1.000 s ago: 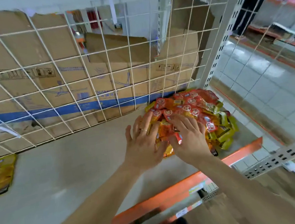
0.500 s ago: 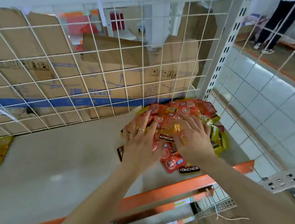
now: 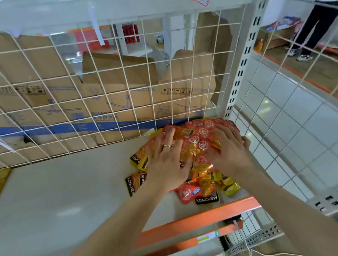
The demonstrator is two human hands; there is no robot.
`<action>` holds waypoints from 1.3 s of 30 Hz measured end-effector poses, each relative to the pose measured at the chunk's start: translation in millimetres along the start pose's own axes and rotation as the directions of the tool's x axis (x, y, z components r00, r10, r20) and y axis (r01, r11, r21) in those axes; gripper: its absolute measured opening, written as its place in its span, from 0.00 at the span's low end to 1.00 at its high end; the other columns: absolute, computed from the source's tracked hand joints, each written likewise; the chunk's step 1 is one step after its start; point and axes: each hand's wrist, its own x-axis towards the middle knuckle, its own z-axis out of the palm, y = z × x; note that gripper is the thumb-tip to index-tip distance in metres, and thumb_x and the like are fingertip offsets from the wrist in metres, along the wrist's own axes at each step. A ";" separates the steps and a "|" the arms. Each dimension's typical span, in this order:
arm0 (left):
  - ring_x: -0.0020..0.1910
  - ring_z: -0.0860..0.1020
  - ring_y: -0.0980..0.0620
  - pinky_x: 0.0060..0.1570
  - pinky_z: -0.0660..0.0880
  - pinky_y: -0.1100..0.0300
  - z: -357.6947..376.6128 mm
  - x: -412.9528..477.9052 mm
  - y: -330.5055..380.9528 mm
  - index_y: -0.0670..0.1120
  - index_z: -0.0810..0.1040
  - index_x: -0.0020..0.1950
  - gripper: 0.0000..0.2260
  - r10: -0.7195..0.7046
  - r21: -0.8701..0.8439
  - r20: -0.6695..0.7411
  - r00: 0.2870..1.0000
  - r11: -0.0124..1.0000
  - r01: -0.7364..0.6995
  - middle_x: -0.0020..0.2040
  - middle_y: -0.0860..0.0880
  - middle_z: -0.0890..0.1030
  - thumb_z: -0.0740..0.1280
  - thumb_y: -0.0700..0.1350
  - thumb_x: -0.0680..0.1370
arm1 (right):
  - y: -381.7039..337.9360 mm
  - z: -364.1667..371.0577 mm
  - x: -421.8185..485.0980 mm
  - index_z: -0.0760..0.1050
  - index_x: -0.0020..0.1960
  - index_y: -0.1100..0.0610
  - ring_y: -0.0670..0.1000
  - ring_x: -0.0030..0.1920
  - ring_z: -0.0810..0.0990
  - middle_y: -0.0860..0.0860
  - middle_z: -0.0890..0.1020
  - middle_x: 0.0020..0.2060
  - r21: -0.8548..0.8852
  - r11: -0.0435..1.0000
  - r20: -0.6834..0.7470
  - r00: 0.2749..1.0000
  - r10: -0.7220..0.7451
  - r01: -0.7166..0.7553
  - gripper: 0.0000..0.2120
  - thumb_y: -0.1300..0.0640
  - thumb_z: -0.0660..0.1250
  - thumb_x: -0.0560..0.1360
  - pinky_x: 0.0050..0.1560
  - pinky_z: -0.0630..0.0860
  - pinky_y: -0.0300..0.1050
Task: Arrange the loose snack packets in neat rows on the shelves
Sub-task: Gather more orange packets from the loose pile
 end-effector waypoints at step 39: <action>0.69 0.70 0.43 0.69 0.69 0.48 -8.3 56.7 23.0 0.49 0.62 0.74 0.37 -0.186 -0.053 0.276 0.943 0.977 0.208 0.70 0.45 0.71 0.70 0.66 0.73 | 28.1 12.9 95.9 0.80 0.52 0.56 0.58 0.62 0.72 0.54 0.76 0.59 0.041 0.870 0.338 0.826 0.451 -0.492 0.16 0.47 0.63 0.73 0.65 0.70 0.58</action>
